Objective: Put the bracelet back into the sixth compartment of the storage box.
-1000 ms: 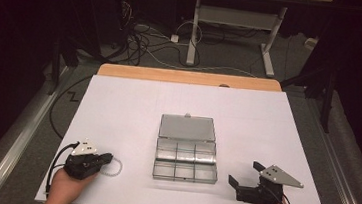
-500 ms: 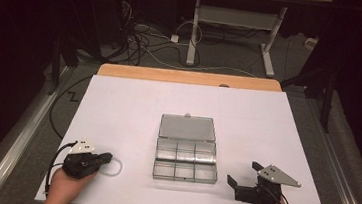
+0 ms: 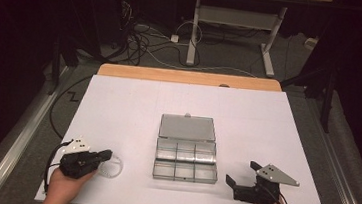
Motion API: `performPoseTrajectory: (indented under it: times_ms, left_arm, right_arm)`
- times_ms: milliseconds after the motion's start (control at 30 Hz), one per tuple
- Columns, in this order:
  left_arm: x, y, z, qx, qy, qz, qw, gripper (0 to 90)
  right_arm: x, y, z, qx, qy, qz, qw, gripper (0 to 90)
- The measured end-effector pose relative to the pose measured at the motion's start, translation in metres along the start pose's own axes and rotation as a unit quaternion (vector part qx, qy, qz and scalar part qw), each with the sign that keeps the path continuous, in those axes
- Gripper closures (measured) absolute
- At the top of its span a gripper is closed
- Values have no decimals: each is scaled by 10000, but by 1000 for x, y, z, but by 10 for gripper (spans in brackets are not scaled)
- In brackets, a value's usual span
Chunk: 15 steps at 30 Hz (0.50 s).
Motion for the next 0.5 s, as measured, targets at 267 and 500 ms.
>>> performPoseTrajectory:
  times_ms: [267, 500]
  left_arm:
    - [-6, -4, 5, 29, 86, 109, 9999, 842]
    - [-11, -6, 10, 114, 92, 184, 9997, 842]
  right_arm:
    - [-2, -2, -1, 8, -50, 42, 10000, 6]
    - [-2, -2, 1, 57, -12, 52, 10000, 6]
Point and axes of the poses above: each handheld gripper's, and its own axes: y roughly forward along the jaws, x roughly out of its underside, z roughly to its right, the point moved 7 cm from there along y, roughly forward along the jaws, and after that the axes turned 2 degrees about x, right-handed, at the moved point
